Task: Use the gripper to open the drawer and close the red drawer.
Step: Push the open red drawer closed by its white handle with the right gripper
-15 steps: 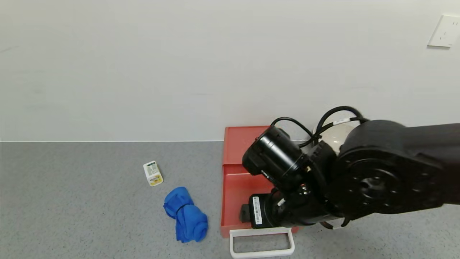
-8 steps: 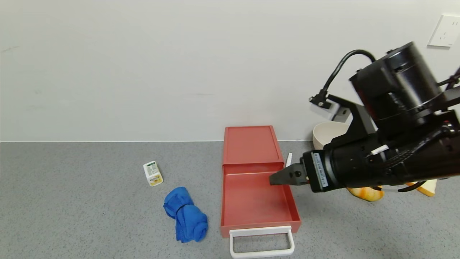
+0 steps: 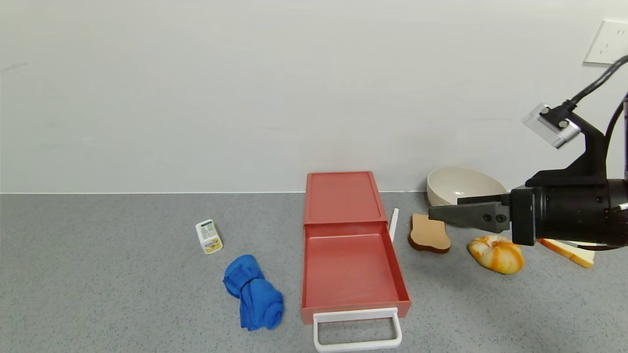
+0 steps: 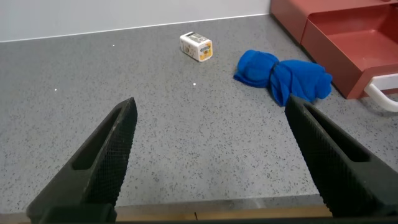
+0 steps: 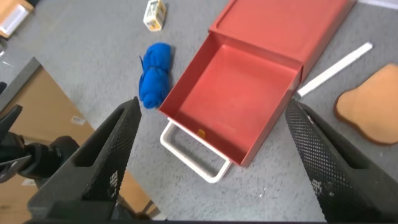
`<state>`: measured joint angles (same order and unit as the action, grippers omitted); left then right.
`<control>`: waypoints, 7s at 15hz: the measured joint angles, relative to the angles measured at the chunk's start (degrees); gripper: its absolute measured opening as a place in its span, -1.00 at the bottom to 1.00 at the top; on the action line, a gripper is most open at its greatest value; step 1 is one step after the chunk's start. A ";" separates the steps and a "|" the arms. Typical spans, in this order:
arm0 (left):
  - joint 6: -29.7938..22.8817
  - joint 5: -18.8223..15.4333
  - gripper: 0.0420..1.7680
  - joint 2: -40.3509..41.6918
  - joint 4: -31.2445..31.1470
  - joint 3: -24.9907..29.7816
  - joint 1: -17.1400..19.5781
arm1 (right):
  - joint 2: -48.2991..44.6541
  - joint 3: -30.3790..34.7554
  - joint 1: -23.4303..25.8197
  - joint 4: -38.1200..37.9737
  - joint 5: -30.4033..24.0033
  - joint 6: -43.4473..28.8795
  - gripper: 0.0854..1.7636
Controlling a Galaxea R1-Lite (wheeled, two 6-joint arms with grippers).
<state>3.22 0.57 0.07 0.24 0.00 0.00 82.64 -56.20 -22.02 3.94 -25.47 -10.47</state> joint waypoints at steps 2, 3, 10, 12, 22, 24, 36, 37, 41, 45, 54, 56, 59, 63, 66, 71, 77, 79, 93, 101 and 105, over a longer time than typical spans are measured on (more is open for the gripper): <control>0.02 -0.02 0.94 -0.02 -0.02 0.00 0.00 | -0.72 4.94 2.50 7.83 -3.41 0.44 0.94; 0.02 -0.02 0.94 -0.02 0.00 0.00 0.00 | -0.83 6.84 3.25 11.33 -4.24 0.45 0.94; 0.02 -0.02 0.94 -0.02 0.00 0.00 0.00 | -0.56 10.20 4.18 14.74 -4.66 0.34 0.94; 0.02 -0.05 0.94 -0.02 0.00 0.00 0.00 | -0.52 10.23 4.16 14.74 -4.68 0.34 0.94; 0.00 -0.06 0.94 -0.02 -0.06 0.00 0.00 | 0.18 5.64 -0.15 1.77 6.07 -2.56 0.94; 0.00 -0.06 0.94 0.00 -0.02 0.00 0.00 | 0.84 1.51 -4.63 -6.02 12.52 -6.28 0.94; 0.02 -0.06 0.94 -0.02 -0.02 0.00 0.00 | 16.94 -13.86 -26.82 -28.96 33.01 -27.34 0.94; 0.00 -0.06 0.94 -0.02 0.00 0.00 0.00 | 18.58 -14.03 -28.11 -28.99 34.04 -28.09 0.94; 0.02 -0.06 0.94 -0.02 0.00 0.00 0.00 | 24.17 -14.64 -32.31 -29.05 37.04 -30.98 0.94; 0.02 -0.06 0.94 -0.02 0.00 0.00 0.00 | 27.77 -15.21 -35.39 -29.67 36.90 -33.13 0.94; 0.00 -0.06 0.94 -0.02 -0.02 0.00 0.00 | 32.41 -17.01 -36.63 -31.13 37.17 -34.69 0.94; 0.02 -0.06 0.94 -0.02 0.00 0.00 0.00 | 32.77 -17.01 -36.66 -31.13 37.17 -34.71 0.94; 0.09 -0.09 0.94 -0.02 -0.02 0.00 0.00 | 33.32 -17.01 -36.94 -31.11 37.51 -34.80 0.94; 0.11 -0.06 0.94 -0.02 -0.02 0.00 0.00 | 34.01 -17.01 -38.21 -30.56 41.75 -35.45 0.94; 0.11 -0.06 0.94 -0.02 0.00 0.00 0.00 | 34.15 -16.92 -38.97 -30.39 42.94 -35.65 0.94; 0.02 -0.06 0.94 -0.02 0.00 0.00 0.00 | 35.52 -17.14 -39.75 -30.54 42.14 -38.18 0.94; 0.02 -0.05 0.94 -0.02 0.00 0.00 0.00 | 37.82 -17.29 -39.75 -30.45 42.63 -40.27 0.94; 0.02 -0.02 0.94 0.00 0.00 0.00 0.00 | 38.11 -17.29 -39.61 -30.28 42.78 -40.74 0.94; 0.00 0.02 0.94 -0.02 -0.09 0.00 0.00 | 38.94 -17.42 -38.90 -26.04 46.17 -39.83 0.94; 0.02 0.02 0.94 -0.02 -0.11 0.00 0.00 | 39.58 -20.13 -36.63 -25.04 48.25 -36.68 0.94; 0.11 0.02 0.94 -0.02 -0.09 0.00 0.00 | 40.07 -21.48 -35.54 -24.97 48.25 -35.85 0.94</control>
<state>3.33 0.60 0.05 0.16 0.00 0.00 122.71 -77.68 -57.55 -21.03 22.78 -46.32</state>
